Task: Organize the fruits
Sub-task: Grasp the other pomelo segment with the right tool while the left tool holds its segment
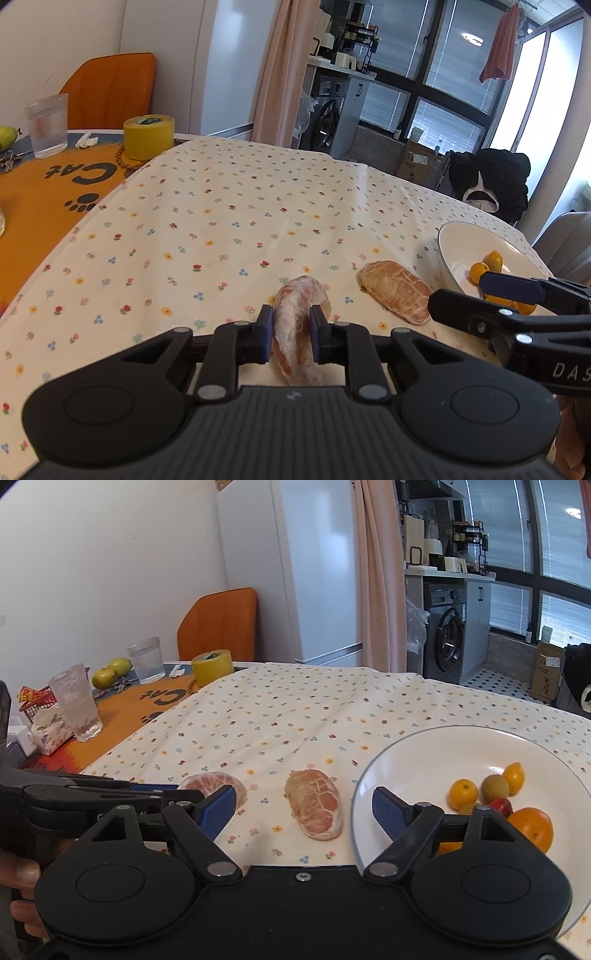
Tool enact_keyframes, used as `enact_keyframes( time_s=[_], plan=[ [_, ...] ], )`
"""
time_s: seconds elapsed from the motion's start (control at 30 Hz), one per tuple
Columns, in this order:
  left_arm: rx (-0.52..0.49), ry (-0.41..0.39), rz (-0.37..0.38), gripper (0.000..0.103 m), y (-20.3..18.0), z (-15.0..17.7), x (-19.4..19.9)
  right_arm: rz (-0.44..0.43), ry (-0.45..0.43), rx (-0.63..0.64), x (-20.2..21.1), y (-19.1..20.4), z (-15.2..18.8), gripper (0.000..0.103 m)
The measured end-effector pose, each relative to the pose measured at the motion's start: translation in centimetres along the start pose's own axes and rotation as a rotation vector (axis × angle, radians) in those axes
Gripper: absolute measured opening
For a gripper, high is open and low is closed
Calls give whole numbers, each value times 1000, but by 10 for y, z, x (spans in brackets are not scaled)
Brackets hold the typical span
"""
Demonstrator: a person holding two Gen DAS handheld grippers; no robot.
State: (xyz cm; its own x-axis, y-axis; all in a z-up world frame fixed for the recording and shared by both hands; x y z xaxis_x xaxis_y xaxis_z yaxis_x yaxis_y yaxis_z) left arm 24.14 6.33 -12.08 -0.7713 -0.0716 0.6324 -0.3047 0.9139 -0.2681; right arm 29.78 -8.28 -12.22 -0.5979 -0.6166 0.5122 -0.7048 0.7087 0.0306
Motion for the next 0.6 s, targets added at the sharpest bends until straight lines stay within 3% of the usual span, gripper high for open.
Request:
enact_keyframes(
  time_s=[0.27, 0.43, 0.6],
  plan=[
    [-11, 16, -35, 23, 9, 4, 8, -18, 3, 6, -4, 9, 0, 80],
    [-7, 19, -13, 46, 6, 3, 3, -15, 4, 7, -2, 9, 1, 80],
    [-23, 25, -11, 48, 1, 3, -5, -11, 11, 11, -2, 8, 3, 80]
  ],
)
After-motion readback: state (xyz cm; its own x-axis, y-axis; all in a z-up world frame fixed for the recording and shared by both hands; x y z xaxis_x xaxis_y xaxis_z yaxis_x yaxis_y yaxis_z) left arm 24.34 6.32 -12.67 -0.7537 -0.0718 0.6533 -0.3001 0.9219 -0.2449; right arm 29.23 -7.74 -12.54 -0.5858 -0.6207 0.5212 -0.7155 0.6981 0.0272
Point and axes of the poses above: each gripper's, at about its wrist camera, not at the fingertips, and x roughly against the way its jaws point, y to its left, z to its underside, the point moved 10 cm from there along -x, roughly the way its jaws point, and after that the axes turned 6 degrees about x, right-handed, at the moved point
